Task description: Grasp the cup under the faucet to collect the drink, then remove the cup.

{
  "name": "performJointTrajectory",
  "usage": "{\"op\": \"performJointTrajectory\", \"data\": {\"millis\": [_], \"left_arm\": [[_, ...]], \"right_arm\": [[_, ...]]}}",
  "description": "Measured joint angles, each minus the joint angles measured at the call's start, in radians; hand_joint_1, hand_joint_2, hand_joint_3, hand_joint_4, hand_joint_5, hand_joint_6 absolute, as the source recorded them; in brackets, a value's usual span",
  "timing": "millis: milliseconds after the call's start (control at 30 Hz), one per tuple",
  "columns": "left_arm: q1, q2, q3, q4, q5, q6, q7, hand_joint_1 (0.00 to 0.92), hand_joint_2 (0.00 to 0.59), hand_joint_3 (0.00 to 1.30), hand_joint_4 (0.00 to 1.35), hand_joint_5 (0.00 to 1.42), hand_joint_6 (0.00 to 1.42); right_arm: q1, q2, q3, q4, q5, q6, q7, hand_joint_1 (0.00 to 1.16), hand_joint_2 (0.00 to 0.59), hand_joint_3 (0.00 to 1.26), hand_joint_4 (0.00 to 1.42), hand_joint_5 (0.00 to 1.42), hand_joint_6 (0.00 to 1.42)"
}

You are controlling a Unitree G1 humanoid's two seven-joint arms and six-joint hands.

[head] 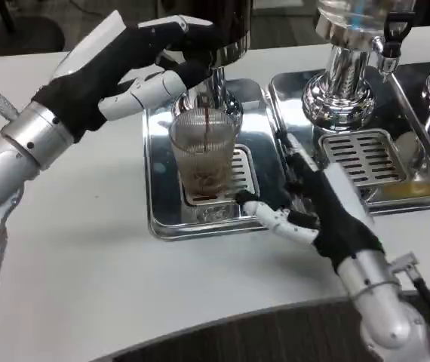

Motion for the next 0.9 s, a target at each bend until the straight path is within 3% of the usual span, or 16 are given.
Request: {"op": "performJointTrajectory", "data": {"millis": [200, 900], "left_arm": [[0.002, 0.000, 0.003, -0.011, -0.002, 0.002, -0.001, 0.000, 0.068, 0.33, 0.32, 0.33, 0.55], [0.010, 0.001, 0.009, -0.033, -0.004, 0.020, -0.007, 0.000, 0.072, 0.34, 0.33, 0.34, 0.56]], "right_arm": [[-0.066, 0.024, 0.012, 0.084, -0.009, -0.019, -0.032, 0.54, 0.199, 0.03, 0.00, 0.06, 0.23], [-0.183, 0.054, 0.037, 0.272, -0.010, -0.065, -0.106, 0.58, 0.188, 0.00, 0.00, 0.04, 0.20]]}}
